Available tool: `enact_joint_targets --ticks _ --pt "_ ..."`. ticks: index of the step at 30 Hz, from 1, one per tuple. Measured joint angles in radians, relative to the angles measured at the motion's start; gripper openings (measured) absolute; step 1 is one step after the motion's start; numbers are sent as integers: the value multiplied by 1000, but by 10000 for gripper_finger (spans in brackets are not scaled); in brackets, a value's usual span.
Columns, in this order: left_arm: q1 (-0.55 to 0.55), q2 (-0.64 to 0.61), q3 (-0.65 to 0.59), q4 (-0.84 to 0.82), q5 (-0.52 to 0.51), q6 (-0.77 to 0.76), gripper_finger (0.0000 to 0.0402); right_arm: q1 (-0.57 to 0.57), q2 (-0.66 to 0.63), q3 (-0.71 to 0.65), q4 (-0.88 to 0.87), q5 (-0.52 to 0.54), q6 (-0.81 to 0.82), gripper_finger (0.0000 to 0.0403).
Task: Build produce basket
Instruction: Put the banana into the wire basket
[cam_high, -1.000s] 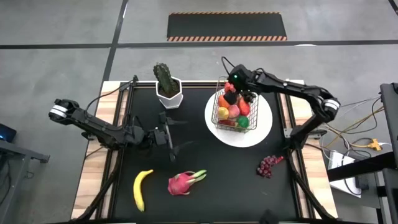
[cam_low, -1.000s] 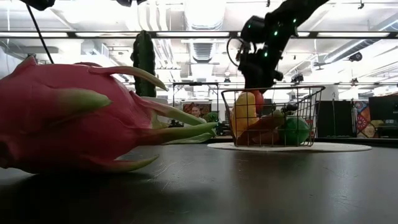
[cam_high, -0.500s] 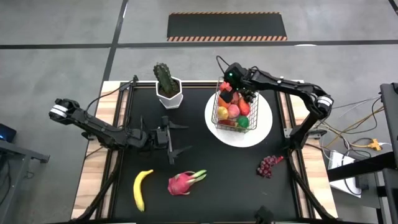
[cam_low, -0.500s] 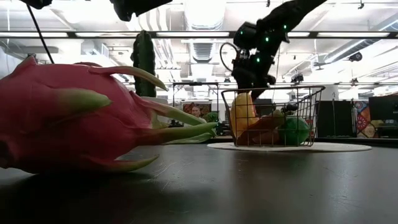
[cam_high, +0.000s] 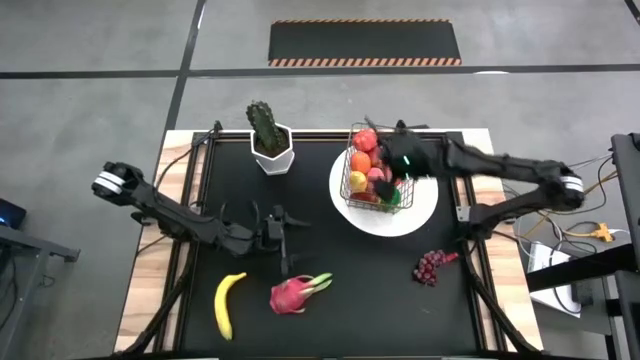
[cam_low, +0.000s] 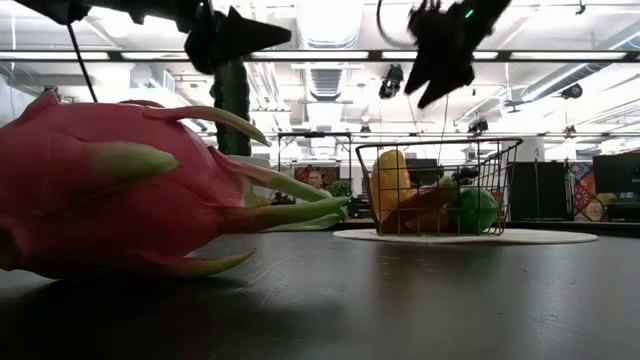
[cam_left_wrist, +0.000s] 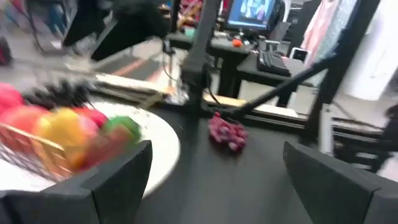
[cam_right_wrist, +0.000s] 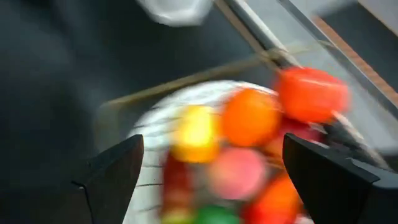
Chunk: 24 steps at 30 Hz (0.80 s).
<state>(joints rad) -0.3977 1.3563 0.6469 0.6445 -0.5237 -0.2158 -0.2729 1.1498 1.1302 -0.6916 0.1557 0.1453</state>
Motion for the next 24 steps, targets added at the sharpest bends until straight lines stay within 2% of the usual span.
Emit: enact_joint_targets --ticks 3,6,9,12,15,17,20,22,24 --pt "-29 44 33 -12 4 -105 345 151 -104 -136 156 -1 46 366" --pt "-63 63 92 -139 28 -196 345 291 -179 -251 313 0 66 366" --pt "-99 65 189 -446 30 -354 345 409 -229 -327 440 0 65 366" --pt "-128 80 325 -926 53 -666 345 489 -249 -359 500 1 57 366" --pt "-166 136 469 -1459 167 -1048 344 543 -249 -361 503 33 56 366" --pt "-192 186 532 -1697 284 -1230 344 567 -243 -361 502 74 48 366" --pt "-219 243 561 -1840 491 -1382 344 585 -232 -360 502 118 28 366" --pt "-241 276 547 -1859 632 -1433 344 586 -224 -360 502 131 26 366" --pt "-264 301 523 -1855 728 -1462 344 586 -216 -360 503 134 20 366"
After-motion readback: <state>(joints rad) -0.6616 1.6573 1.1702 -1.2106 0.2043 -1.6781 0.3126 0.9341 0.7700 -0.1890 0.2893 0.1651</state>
